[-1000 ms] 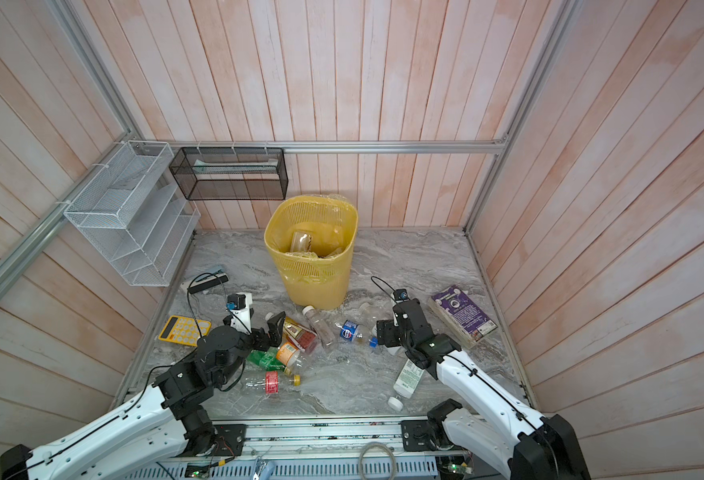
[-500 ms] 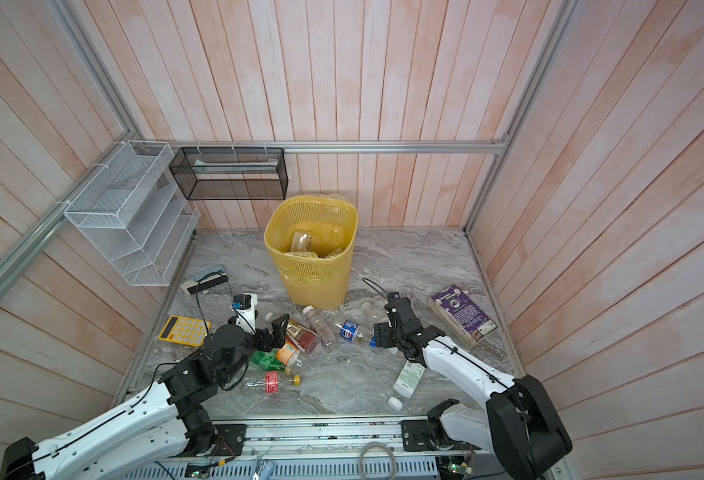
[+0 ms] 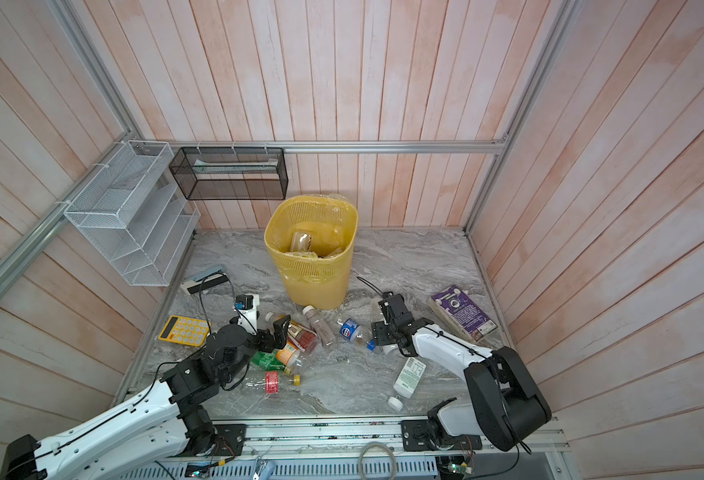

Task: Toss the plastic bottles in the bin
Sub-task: 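Reach the right gripper into the pile and grasp a white-labelled clear bottle, then lift the white-labelled bottle over the bin and release it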

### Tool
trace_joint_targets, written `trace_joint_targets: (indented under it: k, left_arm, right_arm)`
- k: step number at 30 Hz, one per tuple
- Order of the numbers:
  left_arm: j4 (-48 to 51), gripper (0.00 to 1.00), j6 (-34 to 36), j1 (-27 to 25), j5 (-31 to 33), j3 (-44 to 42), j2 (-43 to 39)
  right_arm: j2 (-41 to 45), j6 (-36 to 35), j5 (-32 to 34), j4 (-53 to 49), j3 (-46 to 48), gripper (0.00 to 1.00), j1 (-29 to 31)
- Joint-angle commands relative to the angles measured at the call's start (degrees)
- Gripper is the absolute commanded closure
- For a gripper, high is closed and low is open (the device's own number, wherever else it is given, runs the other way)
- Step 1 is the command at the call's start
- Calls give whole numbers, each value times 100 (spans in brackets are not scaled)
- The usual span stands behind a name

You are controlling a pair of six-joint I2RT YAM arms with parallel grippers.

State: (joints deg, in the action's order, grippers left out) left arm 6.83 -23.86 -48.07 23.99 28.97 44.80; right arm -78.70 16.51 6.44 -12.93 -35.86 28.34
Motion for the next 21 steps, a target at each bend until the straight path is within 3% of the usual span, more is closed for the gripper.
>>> trace_joint_targets:
  k: [1,8,12,17,21]
  left_arm:
    - [-19,0,-93,-19,-61,-10,-52]
    - [-85,0,-239,-19,46,-76,-88]
    - [-72,0,-350,-15,219,-133,-291]
    - [-86,0,-286,-1,412,-240,-813]
    - [-55,0,-201,9,475,-258,-867]
  right_arm:
    - [-21,51,26,93,-183,26,-28]
    - [1032,143,13,239,-178,37,-104]
    - [2610,217,-321,646,32,38,-499]
    - [4452,359,-438,570,-373,38,-1118]
    - [4660,479,-707,865,-955,38,-1129]
